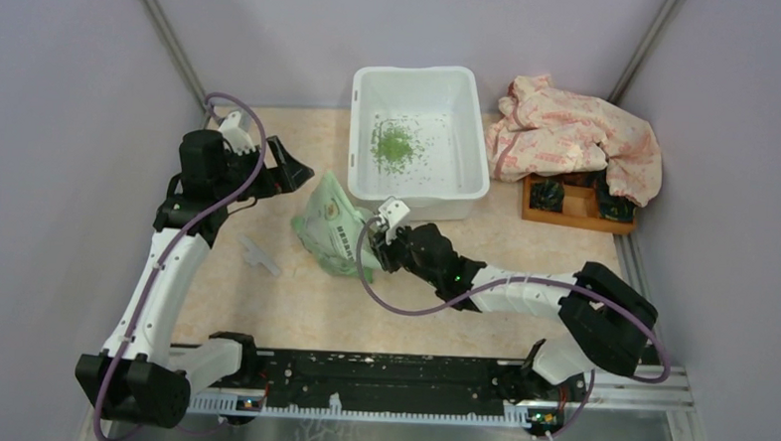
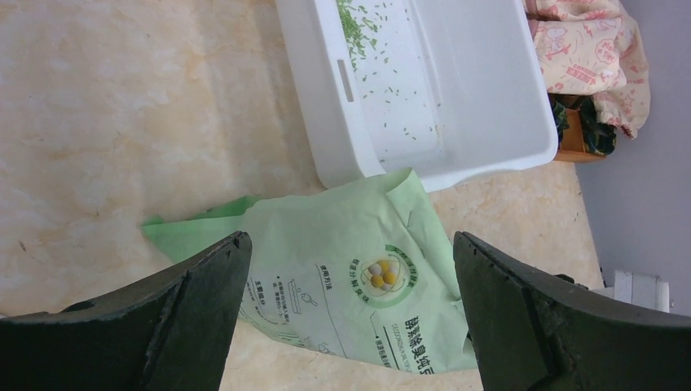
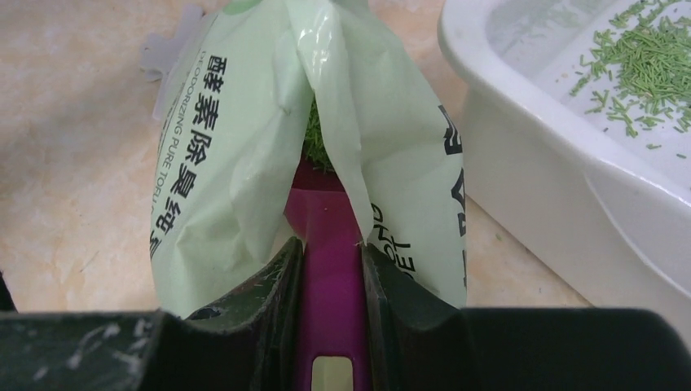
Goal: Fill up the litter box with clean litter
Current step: 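Scoop the cat litter from the cat litter bag.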
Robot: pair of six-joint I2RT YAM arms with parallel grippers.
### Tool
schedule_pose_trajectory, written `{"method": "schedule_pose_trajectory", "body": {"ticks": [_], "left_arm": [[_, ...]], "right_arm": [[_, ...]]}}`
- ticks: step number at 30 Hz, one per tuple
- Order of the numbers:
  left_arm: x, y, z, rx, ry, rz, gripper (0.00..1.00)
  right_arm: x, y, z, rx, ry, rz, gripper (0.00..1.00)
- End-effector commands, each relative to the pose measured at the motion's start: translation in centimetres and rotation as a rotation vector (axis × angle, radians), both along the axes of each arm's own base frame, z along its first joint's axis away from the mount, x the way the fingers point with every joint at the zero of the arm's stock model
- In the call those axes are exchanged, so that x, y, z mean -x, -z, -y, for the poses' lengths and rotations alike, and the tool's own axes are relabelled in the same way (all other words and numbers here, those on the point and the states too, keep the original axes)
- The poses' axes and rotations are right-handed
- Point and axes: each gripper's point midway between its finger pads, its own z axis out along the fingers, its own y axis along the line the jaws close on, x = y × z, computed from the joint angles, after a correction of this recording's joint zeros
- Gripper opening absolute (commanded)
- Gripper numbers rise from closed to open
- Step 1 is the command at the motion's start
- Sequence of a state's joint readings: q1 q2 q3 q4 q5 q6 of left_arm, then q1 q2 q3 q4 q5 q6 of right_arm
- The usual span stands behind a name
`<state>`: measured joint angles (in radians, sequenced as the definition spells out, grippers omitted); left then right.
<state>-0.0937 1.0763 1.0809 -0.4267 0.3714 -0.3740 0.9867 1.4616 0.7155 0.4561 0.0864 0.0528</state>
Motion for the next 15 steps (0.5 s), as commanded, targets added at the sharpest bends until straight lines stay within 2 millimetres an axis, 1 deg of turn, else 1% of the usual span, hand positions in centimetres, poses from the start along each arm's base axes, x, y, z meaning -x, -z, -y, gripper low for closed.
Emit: {"method": "schedule_pose_trajectory", "body": {"ticks": [1, 2, 7, 11, 15], "left_arm": [[0.2, -0.7, 0.2, 0.022, 0.008, 0.022, 0.99], [0.2, -0.8, 0.2, 0.022, 0.009, 0.023, 0.99], [0.2, -1.0, 0.1, 0.022, 0.005, 0.023, 0.99], [0.2, -1.0, 0.1, 0.023, 0.002, 0.025, 0.99], [0.2, -1.0, 0.0, 0.016, 0.002, 0.017, 0.99]], "right_arm": [[2.1, -0.6, 0.6, -0.072, -0.037, 0.048, 0.0], [2.3, -1.2, 0.7, -0.1, -0.038, 0.069, 0.0], [3.4, -2.7, 1.7, -0.17, -0.047, 0.127, 0.0], [4.0, -3.3, 2.9, -0.186, -0.038, 0.15, 0.0], [4.5, -3.9, 4.4, -0.201, -0.022, 0.171, 0.0]]}}
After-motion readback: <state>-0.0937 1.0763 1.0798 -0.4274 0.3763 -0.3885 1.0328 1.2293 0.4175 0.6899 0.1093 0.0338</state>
